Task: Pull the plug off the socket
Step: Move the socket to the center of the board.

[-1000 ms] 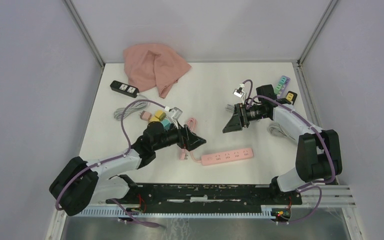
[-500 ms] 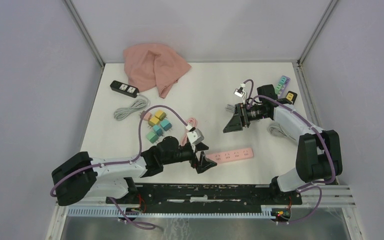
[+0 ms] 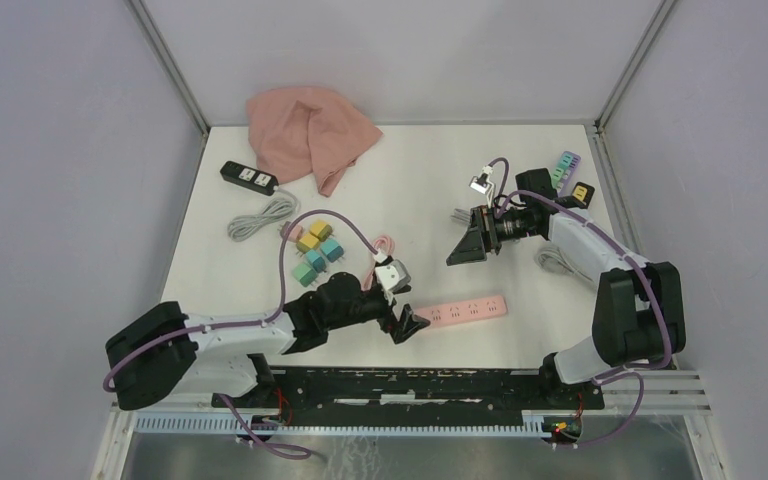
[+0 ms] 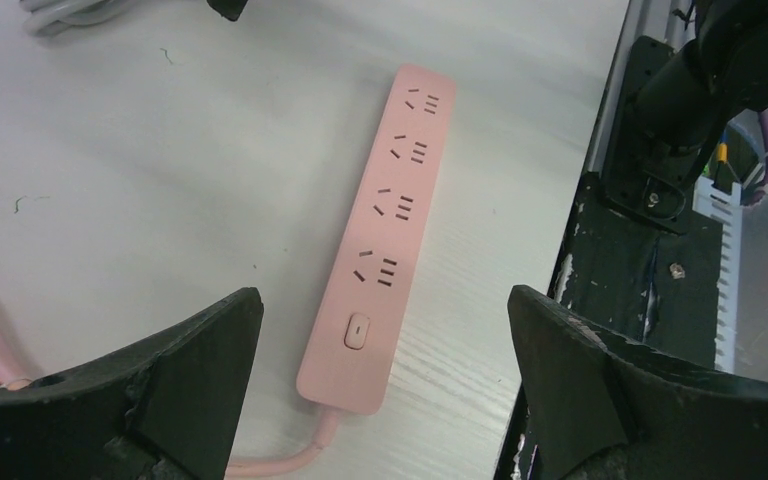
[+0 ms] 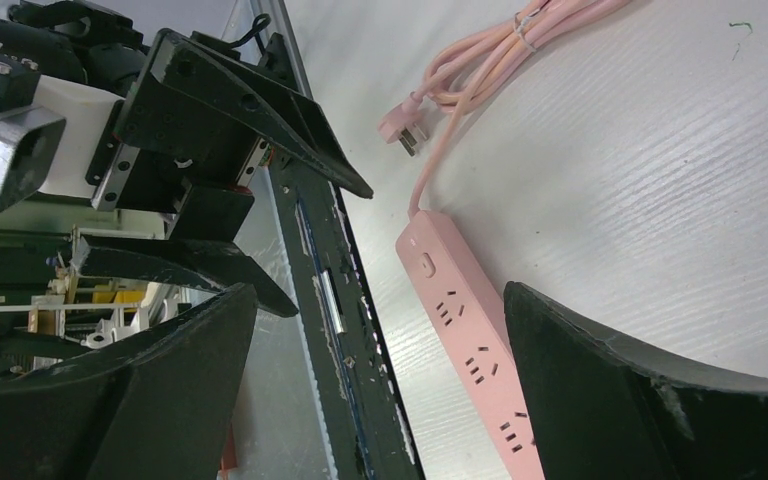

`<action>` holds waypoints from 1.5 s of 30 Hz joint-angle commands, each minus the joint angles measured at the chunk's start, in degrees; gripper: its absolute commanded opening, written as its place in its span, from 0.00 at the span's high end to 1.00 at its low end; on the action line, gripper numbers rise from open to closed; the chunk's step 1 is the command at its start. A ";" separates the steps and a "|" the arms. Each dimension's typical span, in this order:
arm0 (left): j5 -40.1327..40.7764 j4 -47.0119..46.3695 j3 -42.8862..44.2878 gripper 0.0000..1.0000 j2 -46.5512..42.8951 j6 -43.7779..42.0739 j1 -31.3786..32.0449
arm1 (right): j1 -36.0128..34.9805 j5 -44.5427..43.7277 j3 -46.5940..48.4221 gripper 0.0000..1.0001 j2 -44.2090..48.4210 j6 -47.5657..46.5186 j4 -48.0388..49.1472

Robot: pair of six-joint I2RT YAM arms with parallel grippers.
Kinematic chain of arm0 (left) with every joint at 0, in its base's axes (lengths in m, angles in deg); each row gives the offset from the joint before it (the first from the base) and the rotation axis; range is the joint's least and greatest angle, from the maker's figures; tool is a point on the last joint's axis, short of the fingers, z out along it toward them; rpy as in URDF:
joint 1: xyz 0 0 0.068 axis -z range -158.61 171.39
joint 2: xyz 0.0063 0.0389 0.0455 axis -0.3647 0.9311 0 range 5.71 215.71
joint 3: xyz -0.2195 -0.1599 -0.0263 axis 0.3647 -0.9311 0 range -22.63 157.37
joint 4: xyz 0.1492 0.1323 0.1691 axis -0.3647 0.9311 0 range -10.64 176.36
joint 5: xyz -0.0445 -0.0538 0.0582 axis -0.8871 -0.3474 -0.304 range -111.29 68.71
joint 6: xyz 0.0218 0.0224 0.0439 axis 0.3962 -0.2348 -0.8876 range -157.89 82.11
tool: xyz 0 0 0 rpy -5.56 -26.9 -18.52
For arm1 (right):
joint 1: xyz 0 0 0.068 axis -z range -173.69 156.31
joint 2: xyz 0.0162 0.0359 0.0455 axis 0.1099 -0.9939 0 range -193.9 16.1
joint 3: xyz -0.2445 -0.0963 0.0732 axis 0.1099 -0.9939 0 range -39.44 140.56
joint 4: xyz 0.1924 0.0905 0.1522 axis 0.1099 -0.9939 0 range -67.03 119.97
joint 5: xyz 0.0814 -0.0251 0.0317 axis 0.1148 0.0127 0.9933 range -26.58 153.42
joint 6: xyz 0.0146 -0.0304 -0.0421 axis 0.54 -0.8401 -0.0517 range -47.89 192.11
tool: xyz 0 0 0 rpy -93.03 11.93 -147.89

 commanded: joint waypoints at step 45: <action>20.82 18.54 17.25 0.97 19.17 -14.76 3.85 | 1.37 2.15 2.74 0.00 3.20 -1.18 0.09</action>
